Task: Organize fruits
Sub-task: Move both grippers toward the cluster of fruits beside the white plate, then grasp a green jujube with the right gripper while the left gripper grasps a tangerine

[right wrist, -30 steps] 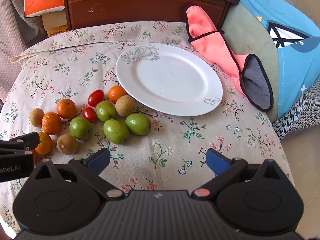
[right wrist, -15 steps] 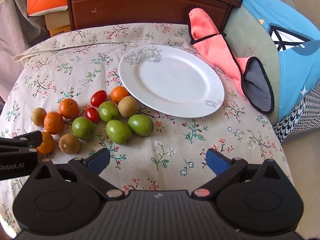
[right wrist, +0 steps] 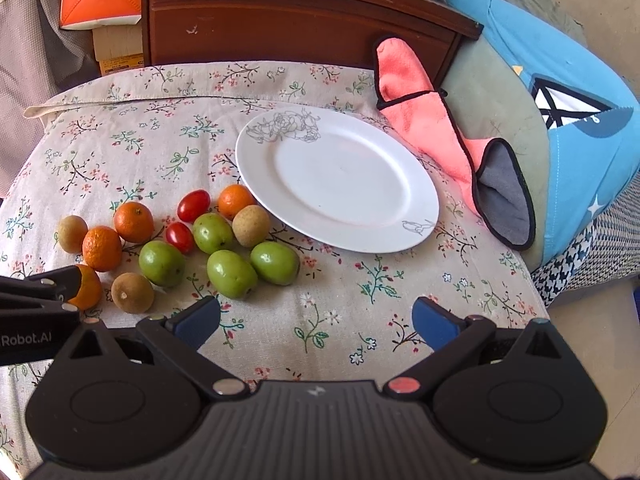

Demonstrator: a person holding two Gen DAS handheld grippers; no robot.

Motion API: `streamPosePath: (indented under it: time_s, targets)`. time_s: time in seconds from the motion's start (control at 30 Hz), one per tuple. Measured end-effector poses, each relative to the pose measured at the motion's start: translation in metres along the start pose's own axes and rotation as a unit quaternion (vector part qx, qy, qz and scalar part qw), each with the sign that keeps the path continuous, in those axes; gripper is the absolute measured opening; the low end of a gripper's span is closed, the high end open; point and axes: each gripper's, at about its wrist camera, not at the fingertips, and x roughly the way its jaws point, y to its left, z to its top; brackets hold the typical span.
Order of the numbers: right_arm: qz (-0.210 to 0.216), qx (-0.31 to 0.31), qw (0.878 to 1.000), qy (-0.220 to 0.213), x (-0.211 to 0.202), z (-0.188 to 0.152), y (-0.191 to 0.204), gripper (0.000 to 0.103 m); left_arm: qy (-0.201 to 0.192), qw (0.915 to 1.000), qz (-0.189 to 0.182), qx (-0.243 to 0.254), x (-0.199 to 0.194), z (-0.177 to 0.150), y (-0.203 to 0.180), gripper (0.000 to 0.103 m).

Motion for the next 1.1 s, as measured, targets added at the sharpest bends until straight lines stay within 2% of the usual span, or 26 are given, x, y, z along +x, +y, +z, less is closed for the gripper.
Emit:
streamPosePath:
  time_s: [0.63,0.83,0.97,1.1]
  targets:
    - [0.015,0.002,1.000,-0.020,0.000,-0.004,-0.002,0.101,-0.002,1.0000,0.002,0.004,-0.001,0.001,0.002,0.100]
    - [0.077,0.027,0.997,-0.001,0.001,-0.002,-0.017,0.101,0.005,0.9990,-0.027,-0.036,-0.001,0.007,0.025,0.100]
    - [0.131,0.019,0.991,-0.011,0.000,-0.006,-0.029,0.094,0.009,0.9948,-0.051,-0.088,0.001,0.007,0.053,0.100]
    - [0.163,0.026,0.986,-0.020,0.000,-0.013,-0.043,0.089,0.002,0.9924,-0.047,-0.113,-0.002,0.006,0.069,0.099]
